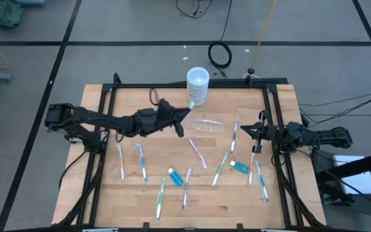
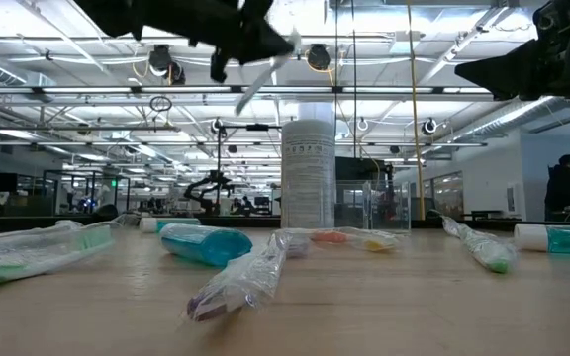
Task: Pick & Place toothbrushing station
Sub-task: Put the top green toothbrush into the transparent organizer
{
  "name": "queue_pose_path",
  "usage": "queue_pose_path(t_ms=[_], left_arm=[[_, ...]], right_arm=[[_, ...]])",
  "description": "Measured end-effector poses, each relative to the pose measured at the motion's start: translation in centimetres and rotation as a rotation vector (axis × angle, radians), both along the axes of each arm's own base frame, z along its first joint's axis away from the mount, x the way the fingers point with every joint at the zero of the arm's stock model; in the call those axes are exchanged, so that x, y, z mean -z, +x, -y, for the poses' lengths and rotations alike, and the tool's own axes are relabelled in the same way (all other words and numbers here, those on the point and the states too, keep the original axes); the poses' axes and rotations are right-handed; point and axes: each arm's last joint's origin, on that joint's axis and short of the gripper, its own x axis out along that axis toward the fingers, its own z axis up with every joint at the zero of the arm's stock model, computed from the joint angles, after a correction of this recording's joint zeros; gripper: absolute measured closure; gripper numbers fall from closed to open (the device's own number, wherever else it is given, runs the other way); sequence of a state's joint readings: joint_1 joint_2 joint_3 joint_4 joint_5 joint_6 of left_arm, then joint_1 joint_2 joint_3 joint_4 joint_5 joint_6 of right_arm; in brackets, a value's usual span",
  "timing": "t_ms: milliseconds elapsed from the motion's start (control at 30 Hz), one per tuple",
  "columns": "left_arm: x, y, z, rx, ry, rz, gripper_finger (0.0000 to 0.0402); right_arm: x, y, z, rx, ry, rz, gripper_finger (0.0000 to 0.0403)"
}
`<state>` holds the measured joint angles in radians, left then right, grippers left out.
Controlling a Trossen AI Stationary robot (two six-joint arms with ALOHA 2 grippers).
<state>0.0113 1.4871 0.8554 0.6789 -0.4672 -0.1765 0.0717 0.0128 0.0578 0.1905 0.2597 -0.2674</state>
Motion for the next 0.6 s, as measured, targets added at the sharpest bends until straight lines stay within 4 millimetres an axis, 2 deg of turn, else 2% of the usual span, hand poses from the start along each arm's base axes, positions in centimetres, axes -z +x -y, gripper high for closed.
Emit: queue_pose_path(t_ms=[100, 167, 300, 467, 600], left_arm=[[-0.8, 0.4, 0.6, -0.031, 0.103, 0.115, 0.039], [-0.5, 0.8, 0.4, -0.043, 0.129, 0.151, 0.0386], [1.7, 2.0, -0.8, -0.075, 0.131, 0.145, 0.0395], [5.2, 3.4, -3.4, -0.136, 0.096, 0.14, 0.0388], [6.7, 3.7, -5.0, -0.164, 0.055, 0.177, 0.0389]], right_arm=[[0.0, 0.0, 0.0, -0.003, 0.019, 0.005, 0.0399], [-0.1, 0.0, 0.0, -0.003, 0.019, 0.016, 0.0399], [-0.2, 0.0, 0.0, -0.003, 0.02, 0.022, 0.0399], [-0.2, 0.0, 0.0, -0.002, 0.014, 0.026, 0.0399], [-0.3, -0.1, 0.0, 0.004, -0.014, 0.026, 0.0399]])
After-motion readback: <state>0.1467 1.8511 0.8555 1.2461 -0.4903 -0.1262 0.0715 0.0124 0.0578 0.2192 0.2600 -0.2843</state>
